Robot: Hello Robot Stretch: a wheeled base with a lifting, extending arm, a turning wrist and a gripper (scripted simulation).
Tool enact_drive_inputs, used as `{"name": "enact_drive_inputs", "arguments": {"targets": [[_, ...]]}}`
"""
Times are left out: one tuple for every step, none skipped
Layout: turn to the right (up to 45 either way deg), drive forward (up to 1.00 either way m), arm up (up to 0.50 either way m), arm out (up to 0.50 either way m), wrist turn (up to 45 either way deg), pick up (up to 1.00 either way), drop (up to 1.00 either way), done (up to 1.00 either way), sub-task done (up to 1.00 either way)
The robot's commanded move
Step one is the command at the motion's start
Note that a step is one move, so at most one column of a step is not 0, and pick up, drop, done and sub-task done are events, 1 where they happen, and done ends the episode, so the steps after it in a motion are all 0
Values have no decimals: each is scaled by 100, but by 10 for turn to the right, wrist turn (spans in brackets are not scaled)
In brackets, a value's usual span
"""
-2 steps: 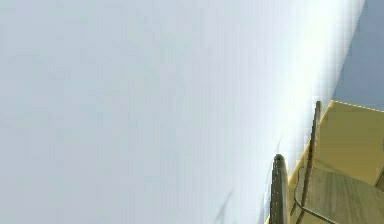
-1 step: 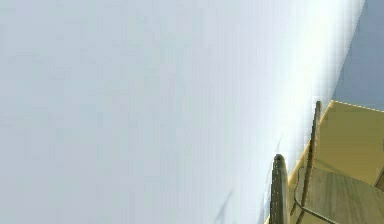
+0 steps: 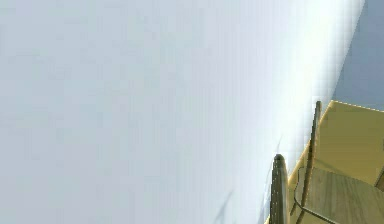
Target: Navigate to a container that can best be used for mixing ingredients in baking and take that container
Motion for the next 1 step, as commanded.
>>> {"name": "enact_drive_inputs", "arguments": {"targets": [[0, 0, 0, 0, 0, 100, 0, 0, 0]]}}
